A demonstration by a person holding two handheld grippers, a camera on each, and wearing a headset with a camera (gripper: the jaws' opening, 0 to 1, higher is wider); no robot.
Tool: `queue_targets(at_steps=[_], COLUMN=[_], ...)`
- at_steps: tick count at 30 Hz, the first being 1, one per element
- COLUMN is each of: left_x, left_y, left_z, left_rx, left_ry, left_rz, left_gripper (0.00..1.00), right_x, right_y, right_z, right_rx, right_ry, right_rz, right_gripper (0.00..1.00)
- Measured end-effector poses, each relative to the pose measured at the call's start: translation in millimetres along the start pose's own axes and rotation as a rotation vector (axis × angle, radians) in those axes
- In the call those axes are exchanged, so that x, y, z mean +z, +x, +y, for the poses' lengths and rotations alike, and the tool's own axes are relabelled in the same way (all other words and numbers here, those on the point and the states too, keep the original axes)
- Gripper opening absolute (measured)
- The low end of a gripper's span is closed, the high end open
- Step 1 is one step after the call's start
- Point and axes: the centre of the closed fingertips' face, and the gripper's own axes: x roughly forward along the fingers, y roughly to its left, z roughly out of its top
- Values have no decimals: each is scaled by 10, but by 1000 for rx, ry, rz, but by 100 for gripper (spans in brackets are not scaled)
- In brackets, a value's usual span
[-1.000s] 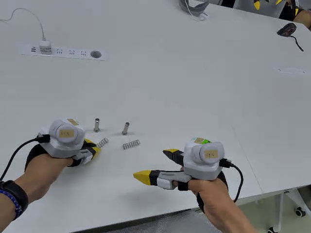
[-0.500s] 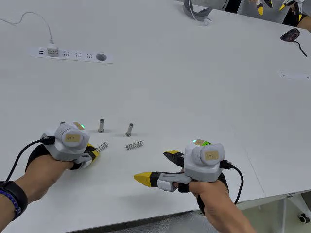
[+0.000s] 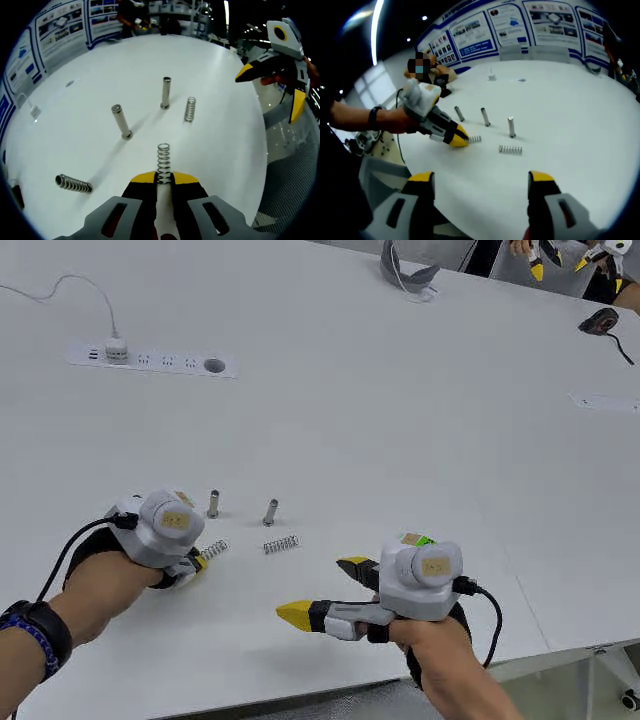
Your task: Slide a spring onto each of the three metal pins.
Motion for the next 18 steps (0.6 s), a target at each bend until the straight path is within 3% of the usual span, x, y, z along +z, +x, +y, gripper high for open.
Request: queue_targets(at_steps=[12,18], left_x=[-118,-113], left_y=[-265,-439], left_z=[30,48], left_rx=[0,0], left_ry=[-75,-114], left_rz=[-44,-83], left_gripper=[10,10], right_x=[-16,6], right_y=[38,80], right_z=[58,89], right_rx=[18,29], right_ry=[12,15], right_rz=[-1,-4], right_gripper=[77,77])
